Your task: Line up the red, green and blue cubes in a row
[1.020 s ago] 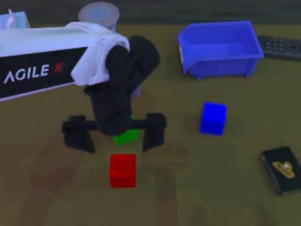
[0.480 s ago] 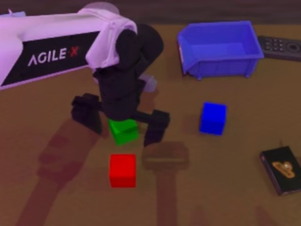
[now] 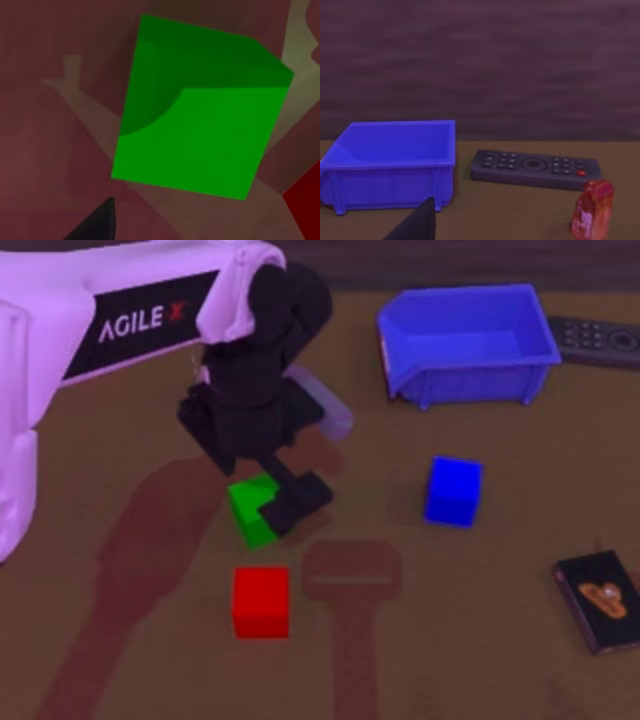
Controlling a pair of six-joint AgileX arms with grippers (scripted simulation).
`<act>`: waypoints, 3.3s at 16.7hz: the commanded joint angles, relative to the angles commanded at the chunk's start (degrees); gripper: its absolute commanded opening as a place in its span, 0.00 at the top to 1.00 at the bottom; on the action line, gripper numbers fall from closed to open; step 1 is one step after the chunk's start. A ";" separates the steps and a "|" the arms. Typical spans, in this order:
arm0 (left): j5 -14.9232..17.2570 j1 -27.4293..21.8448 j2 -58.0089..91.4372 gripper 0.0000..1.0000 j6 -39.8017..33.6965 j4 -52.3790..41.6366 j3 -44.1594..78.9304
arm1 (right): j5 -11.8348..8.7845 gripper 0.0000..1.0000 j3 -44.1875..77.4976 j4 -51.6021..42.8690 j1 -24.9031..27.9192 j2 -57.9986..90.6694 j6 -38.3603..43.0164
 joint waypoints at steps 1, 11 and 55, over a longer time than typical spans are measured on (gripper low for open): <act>0.01 0.52 0.72 0.00 3.75 -0.28 1.31 | 0.00 0.00 0.00 0.00 0.00 0.00 0.00; -0.08 1.96 1.97 0.00 13.67 -0.32 5.03 | 0.00 0.00 0.00 0.00 0.00 0.00 0.00; 0.60 3.17 2.31 1.00 13.47 2.62 3.12 | 0.00 0.00 0.00 0.00 0.00 0.00 0.00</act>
